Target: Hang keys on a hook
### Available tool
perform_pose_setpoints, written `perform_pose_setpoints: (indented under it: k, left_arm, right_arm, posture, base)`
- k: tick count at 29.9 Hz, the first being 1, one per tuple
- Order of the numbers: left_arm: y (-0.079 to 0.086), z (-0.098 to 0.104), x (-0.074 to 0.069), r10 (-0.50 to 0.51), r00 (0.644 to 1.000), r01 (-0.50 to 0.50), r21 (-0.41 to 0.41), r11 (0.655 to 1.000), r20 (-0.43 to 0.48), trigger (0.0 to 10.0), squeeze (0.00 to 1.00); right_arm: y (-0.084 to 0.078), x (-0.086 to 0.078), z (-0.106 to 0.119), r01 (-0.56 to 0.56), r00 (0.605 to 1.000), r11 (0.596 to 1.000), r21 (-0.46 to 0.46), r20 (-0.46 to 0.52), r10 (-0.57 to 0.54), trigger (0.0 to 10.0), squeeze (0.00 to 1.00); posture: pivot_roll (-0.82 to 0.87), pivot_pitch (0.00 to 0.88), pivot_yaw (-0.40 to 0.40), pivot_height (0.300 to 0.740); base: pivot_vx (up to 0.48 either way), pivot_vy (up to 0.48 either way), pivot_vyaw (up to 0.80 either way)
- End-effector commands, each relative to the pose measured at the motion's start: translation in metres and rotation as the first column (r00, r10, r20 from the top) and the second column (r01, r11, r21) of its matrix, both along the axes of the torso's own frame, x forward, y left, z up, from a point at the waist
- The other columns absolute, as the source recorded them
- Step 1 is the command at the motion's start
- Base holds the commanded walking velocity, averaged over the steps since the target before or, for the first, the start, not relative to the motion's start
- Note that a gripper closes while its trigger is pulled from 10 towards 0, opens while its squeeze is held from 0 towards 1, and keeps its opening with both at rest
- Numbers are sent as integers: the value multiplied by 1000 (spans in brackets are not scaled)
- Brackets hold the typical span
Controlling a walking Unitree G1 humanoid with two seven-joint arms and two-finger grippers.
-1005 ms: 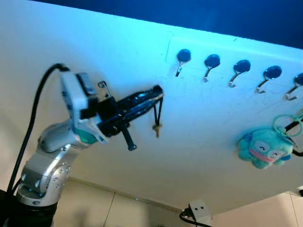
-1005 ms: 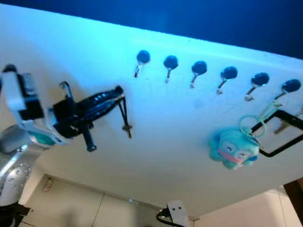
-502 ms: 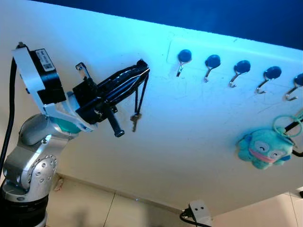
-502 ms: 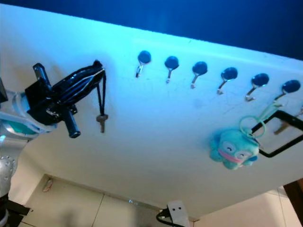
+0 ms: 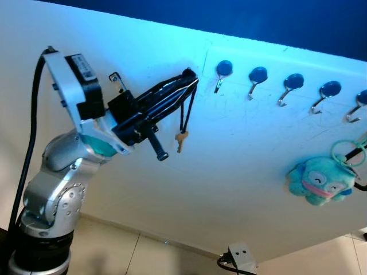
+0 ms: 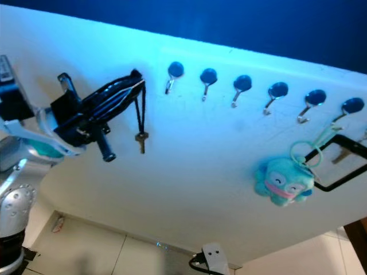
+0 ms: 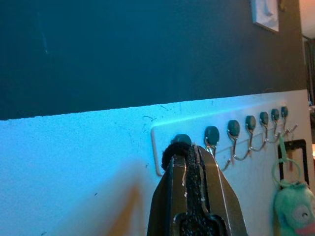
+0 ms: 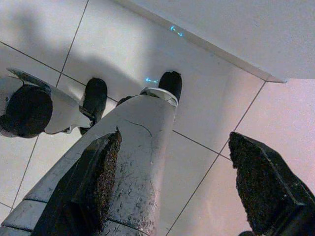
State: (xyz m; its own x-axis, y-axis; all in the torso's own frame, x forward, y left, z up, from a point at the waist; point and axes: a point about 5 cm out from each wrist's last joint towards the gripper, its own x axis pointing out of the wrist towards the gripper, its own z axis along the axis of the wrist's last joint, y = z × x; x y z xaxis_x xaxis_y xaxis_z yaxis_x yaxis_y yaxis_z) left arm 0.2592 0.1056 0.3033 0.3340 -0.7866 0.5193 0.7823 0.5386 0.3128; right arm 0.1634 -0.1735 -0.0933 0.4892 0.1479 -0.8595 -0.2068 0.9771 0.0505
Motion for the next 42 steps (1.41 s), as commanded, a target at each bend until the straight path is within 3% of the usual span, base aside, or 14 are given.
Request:
perform_pose_setpoints:
  k: [1,4,16,28,42]
  left_arm:
    - [-3,0,0,-7,1000,7,7,1000,3,10000,0]
    - [-12,4,0,-66,998,66,-13,998,0,10000,0]
    - [-28,8,5,-122,993,122,-13,992,-5,10000,0]
    - [-30,1,5,-161,986,161,8,987,-30,10000,0]
    - [-31,-6,10,-126,991,128,35,991,-54,10000,0]
  right_arm:
    - [-3,-16,-6,4,998,1000,-10,-60,-5,10000,0]
    - [-3,-17,-7,13,998,1000,-7,-61,-14,10000,0]
    - [-1,-15,-7,27,998,1000,2,-57,-27,10000,0]
    - [-4,-17,-7,39,997,999,-3,-60,-39,10000,0]
    - [-14,-24,-8,53,996,998,-17,-72,-54,10000,0]
  posture:
    - [154,40,27,740]
    - [149,44,36,740]
    - [134,36,51,740]
    - [131,34,53,740]
    - [124,35,55,740]
  base:
    - [0,0,0]
    - [0,0,0]
    - [0,0,0]
    - [0,0,0]
    - [0,0,0]
